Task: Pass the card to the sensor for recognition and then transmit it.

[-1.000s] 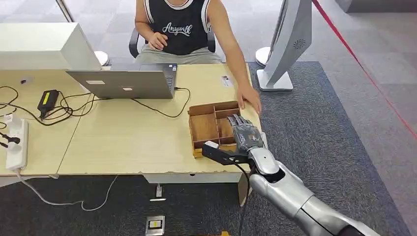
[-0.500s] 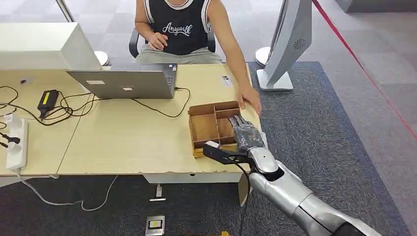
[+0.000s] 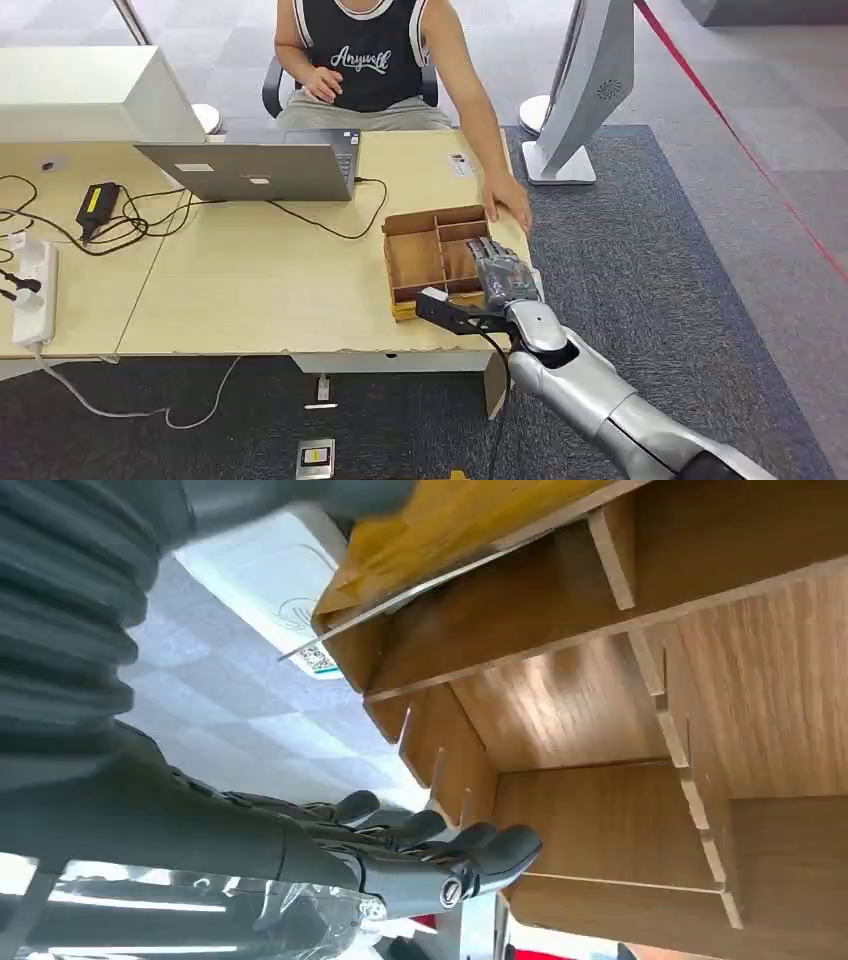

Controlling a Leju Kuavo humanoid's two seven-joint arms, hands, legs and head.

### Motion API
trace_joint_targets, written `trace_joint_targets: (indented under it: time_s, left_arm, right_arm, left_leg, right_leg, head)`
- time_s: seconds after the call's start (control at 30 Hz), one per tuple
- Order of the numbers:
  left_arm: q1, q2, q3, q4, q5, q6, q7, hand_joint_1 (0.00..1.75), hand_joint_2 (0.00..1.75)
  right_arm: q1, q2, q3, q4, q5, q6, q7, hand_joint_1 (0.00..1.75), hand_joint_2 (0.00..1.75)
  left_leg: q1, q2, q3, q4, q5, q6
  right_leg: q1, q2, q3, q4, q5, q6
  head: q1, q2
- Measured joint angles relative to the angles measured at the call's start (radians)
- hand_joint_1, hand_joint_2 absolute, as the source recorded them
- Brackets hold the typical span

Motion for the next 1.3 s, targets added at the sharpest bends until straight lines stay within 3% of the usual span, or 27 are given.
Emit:
trace_joint_targets:
  time_s: [0.53, 0.67, 0.77, 1.0, 1.13, 1.3]
  left_arm:
    - [0.000, 0.000, 0.000, 0.000, 0.000, 0.003, 0.000, 0.00, 0.00]
    - [0.000, 0.000, 0.000, 0.000, 0.000, 0.003, 0.000, 0.00, 0.00]
    - [0.000, 0.000, 0.000, 0.000, 0.000, 0.003, 0.000, 0.00, 0.00]
    - [0.000, 0.000, 0.000, 0.000, 0.000, 0.004, -0.002, 0.00, 0.00]
    - [0.000, 0.000, 0.000, 0.000, 0.000, 0.005, -0.002, 0.00, 0.00]
    - [0.000, 0.000, 0.000, 0.000, 0.000, 0.005, -0.003, 0.00, 0.00]
  right_arm:
    - [0.000, 0.000, 0.000, 0.003, 0.001, -0.007, 0.000, 1.55, 1.75]
    - [0.000, 0.000, 0.000, 0.003, 0.001, -0.008, 0.000, 1.73, 1.75]
    - [0.000, 0.000, -0.001, 0.003, 0.001, -0.011, 0.000, 1.75, 1.75]
    - [0.000, 0.000, -0.002, 0.003, 0.001, -0.013, 0.000, 1.61, 1.75]
    - [0.000, -0.001, -0.002, 0.003, 0.000, -0.012, 0.000, 1.75, 1.75]
    - [0.003, -0.003, -0.002, 0.003, -0.002, -0.017, -0.007, 1.75, 1.75]
  left_leg:
    - [0.000, 0.000, 0.000, 0.000, 0.000, 0.000]
    - [0.000, 0.000, 0.000, 0.000, 0.000, 0.000]
    - [0.000, 0.000, 0.000, 0.000, 0.000, 0.000]
    - [0.000, 0.000, 0.000, 0.000, 0.000, 0.000]
    - [0.000, 0.000, 0.000, 0.000, 0.000, 0.000]
    - [0.000, 0.000, 0.000, 0.000, 0.000, 0.000]
  right_leg:
    - [0.000, 0.000, 0.000, 0.000, 0.000, 0.000]
    - [0.000, 0.000, 0.000, 0.000, 0.000, 0.000]
    - [0.000, 0.000, 0.000, 0.000, 0.000, 0.000]
    - [0.000, 0.000, 0.000, 0.000, 0.000, 0.000]
    - [0.000, 0.000, 0.000, 0.000, 0.000, 0.000]
    - [0.000, 0.000, 0.000, 0.000, 0.000, 0.000]
  head:
    - [0.000, 0.000]
    - [0.000, 0.000]
    - [0.000, 0.000]
    - [0.000, 0.000]
    - [0.000, 0.000]
    - [0.000, 0.000]
